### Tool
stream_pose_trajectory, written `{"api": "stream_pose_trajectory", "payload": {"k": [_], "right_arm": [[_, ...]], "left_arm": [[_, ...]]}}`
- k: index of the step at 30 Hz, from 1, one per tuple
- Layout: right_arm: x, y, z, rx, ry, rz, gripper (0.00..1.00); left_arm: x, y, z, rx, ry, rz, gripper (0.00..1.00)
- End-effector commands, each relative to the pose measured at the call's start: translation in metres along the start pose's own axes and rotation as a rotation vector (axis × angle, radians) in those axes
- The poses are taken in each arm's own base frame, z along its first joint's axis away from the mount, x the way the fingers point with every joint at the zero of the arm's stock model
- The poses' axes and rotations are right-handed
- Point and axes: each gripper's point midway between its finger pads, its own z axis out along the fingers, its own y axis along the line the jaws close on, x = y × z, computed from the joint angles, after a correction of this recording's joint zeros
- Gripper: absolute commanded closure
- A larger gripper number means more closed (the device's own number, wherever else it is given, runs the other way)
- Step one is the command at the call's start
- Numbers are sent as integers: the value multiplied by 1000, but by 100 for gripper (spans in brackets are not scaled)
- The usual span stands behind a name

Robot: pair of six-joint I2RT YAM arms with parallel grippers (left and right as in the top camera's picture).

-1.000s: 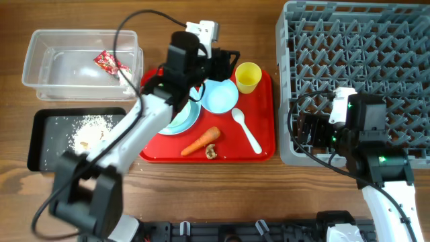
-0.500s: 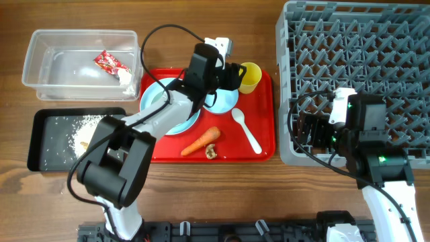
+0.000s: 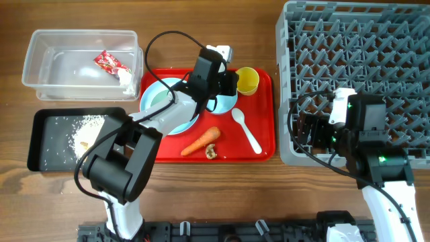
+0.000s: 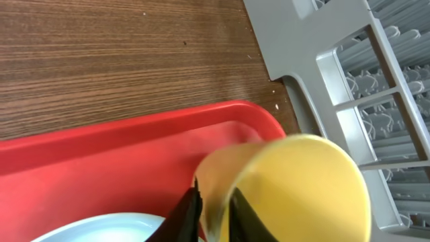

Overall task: Sort waste into correct bins and load items into the dishwasher rack
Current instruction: 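Grasp the yellow cup with the left gripper, then hand the yellow cup from the left gripper to the right gripper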

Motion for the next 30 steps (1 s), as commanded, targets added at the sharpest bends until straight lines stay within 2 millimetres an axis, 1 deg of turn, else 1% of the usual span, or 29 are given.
{"api": "stream_pose_trajectory", "payload": {"k": [1, 3, 8, 9, 11, 13, 16, 17, 18, 20, 21, 22, 23, 24, 27, 29, 30], "right_arm": [[-9, 3, -5, -4, -24, 0, 0], [-9, 3, -5, -4, -24, 0, 0], [-8, 3, -5, -4, -21, 0, 0], [-8, 3, -5, -4, -22, 0, 0], [-9, 2, -5, -3, -24, 0, 0], [-14, -1, -6, 16, -48, 27, 0], [-30, -3, -7, 29, -115, 88, 0], [-40, -1, -8, 19, -155, 95, 0], [-46, 2, -9, 0, -175, 92, 0], [-53, 16, -9, -77, -198, 67, 0], [-56, 29, -10, -150, -203, 17, 0], [-57, 47, -12, -252, -205, -49, 0], [-55, 73, -18, -401, -206, -135, 0], [-54, 90, -24, -513, -208, -190, 0], [-53, 116, -31, -693, -221, -285, 0], [-51, 130, -39, -800, -241, -362, 0], [-50, 136, -42, -855, -248, -390, 0]], "left_arm": [[3, 2, 5, -12, 5, 4, 91], [3, 2, 5, -12, 4, 4, 95], [-5, -4, -2, 3, -15, 6, 96], [-8, -8, -5, 13, -22, 9, 96], [-18, -21, -17, 61, -35, 16, 96], [-26, -30, -36, 98, -33, -23, 96], [-33, -41, -72, 185, 16, -126, 96], [-36, -47, -89, 248, 44, -161, 96], [-39, -57, -110, 338, 73, -173, 96], [-45, -68, -140, 478, 105, -185, 96], [-48, -71, -152, 533, 122, -208, 96], [-50, -71, -163, 580, 137, -235, 96], [-53, -70, -173, 626, 158, -269, 96], [-55, -66, -181, 659, 175, -304, 96], [-54, -51, -188, 659, 204, -380, 96], [-49, -52, -190, 671, 234, -403, 96], [-46, -56, -192, 687, 252, -405, 96]]}}
